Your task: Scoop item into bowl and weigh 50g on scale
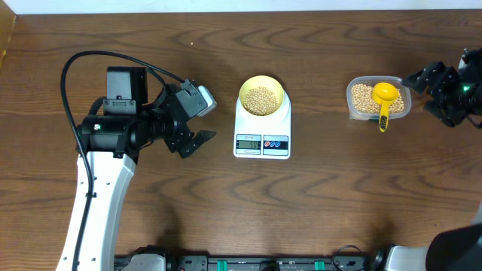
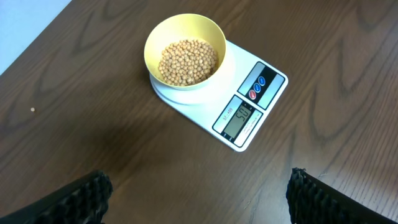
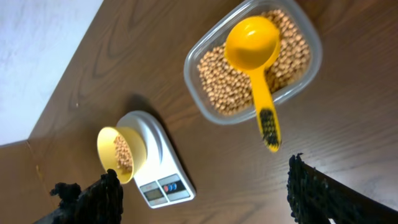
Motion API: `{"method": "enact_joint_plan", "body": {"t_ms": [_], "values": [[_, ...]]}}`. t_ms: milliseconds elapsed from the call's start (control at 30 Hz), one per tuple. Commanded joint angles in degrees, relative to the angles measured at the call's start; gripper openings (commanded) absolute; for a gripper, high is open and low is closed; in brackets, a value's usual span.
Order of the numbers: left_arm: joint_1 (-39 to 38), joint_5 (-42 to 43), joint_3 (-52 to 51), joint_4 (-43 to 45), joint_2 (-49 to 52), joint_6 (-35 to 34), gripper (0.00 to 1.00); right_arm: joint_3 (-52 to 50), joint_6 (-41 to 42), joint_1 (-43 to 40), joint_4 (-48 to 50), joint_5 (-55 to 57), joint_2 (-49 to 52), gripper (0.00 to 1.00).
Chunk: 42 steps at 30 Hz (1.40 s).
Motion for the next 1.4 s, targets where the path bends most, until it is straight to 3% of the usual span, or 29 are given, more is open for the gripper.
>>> {"method": "enact_joint_plan", "body": {"t_ms": [0, 167, 400, 667, 1067, 1233, 1367], "values": [[0.24, 0.74, -0.42, -0.11, 0.44, -0.57, 0.92, -0.02, -0.85, 2.08, -3.23, 0.70, -2.89, 0.83], [0.24, 0.74, -0.42, -0.11, 0.44, -0.57, 0.92, -0.02, -2.03, 3.93, -8.61, 4.50, -4.61, 0.84], [0.24, 0.74, -0.42, -0.11, 0.44, -0.57, 0.92, -0.02, -2.29, 4.31, -8.28, 5.20, -6.69, 0.87], [0.24, 0.74, -0.42, -0.11, 0.44, -0.57, 0.92, 0.00, -2.67, 4.24, -7.63, 5.18, -10.47, 0.99], [0.24, 0.74, -0.42, -0.11, 0.44, -0.57, 0.92, 0.02, -2.64, 4.26, -0.33, 6.36, -19.34, 0.99], [0.24, 0.74, -0.42, -0.11, 0.44, -0.57, 0.92, 0.00, 1.20, 4.26, -0.11, 4.46, -22.69, 0.99], [0.24, 0.74, -0.42, -0.11, 0.44, -0.57, 0.92, 0.00, -2.89, 4.26, -0.07, 4.61, -24.11, 0.99]]}}
